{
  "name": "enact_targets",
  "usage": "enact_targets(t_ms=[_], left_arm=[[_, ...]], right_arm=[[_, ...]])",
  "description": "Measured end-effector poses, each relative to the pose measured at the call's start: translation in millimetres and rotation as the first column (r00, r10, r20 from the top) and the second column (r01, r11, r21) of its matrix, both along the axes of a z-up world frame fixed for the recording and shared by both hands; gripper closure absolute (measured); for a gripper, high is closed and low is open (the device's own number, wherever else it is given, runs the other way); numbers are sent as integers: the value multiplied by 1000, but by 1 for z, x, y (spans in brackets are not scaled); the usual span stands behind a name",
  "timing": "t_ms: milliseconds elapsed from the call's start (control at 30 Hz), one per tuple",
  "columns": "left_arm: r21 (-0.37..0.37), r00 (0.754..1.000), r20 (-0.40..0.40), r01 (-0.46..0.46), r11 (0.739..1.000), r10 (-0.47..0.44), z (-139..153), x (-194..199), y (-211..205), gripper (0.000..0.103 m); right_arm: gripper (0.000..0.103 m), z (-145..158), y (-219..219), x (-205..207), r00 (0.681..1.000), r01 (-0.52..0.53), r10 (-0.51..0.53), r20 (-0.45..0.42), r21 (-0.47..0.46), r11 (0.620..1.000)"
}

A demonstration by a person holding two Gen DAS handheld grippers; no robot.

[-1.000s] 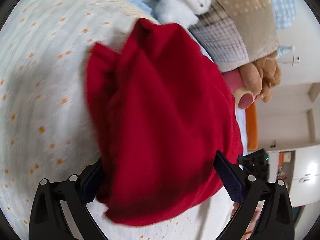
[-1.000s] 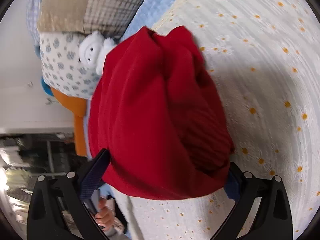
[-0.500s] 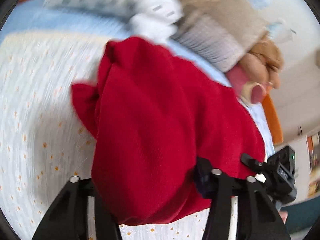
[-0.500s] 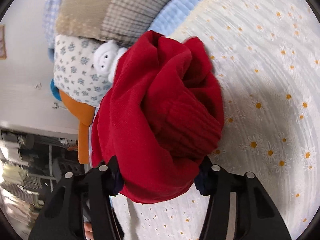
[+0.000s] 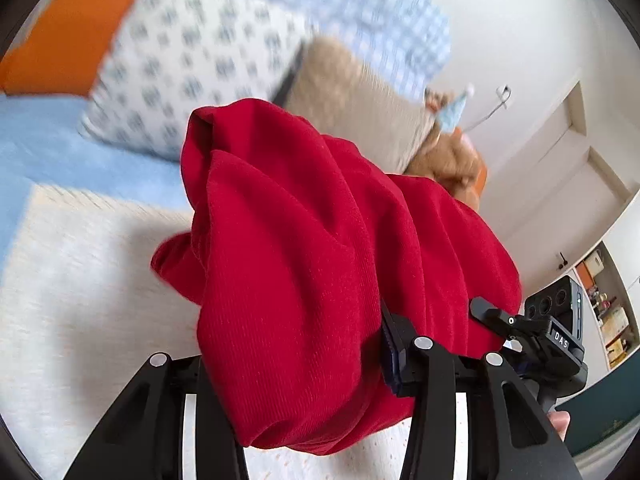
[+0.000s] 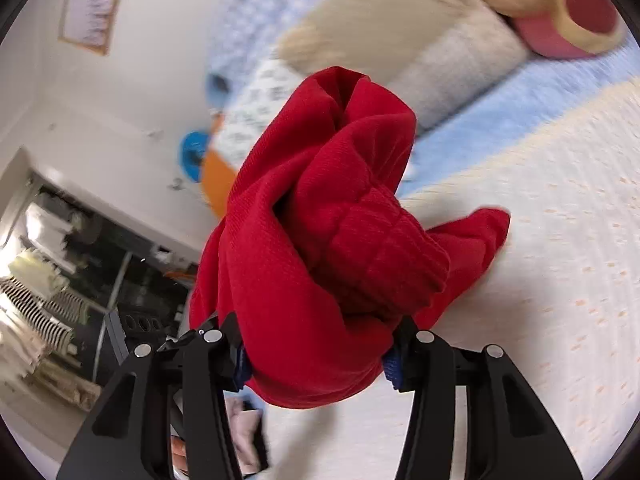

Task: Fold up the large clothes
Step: 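Lift the red sweater bundle with both grippers and carry it to the pink garment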

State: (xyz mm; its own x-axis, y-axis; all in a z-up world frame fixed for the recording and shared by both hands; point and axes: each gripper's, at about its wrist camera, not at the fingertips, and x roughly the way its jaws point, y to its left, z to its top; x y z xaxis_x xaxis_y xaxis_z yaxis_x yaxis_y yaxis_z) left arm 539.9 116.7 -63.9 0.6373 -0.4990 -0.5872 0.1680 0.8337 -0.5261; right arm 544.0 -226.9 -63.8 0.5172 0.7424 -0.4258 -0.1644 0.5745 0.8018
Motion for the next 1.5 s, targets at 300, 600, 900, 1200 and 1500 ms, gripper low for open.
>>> enact_targets(t_ms=[300, 600, 900, 1200, 1500], left_arm=[[58, 973, 104, -215, 975, 208, 110, -115, 176, 56], [62, 887, 96, -458, 887, 452, 121, -251, 387, 55], [129, 824, -10, -560, 818, 566, 69, -351, 487, 55], [97, 780, -236, -574, 813, 579, -62, -434, 499, 50], [37, 787, -210, -587, 809, 580, -120, -495, 482, 37]], right_arm=[[54, 88, 186, -40, 975, -206, 199, 94, 65, 976], [53, 100, 424, -80, 883, -467, 458, 104, 88, 880], [53, 32, 555, -137, 785, -616, 620, 0, 114, 780], [51, -62, 547, -219, 693, -708, 707, -137, 55, 704], [49, -131, 500, -252, 702, -679, 690, -176, 128, 723]])
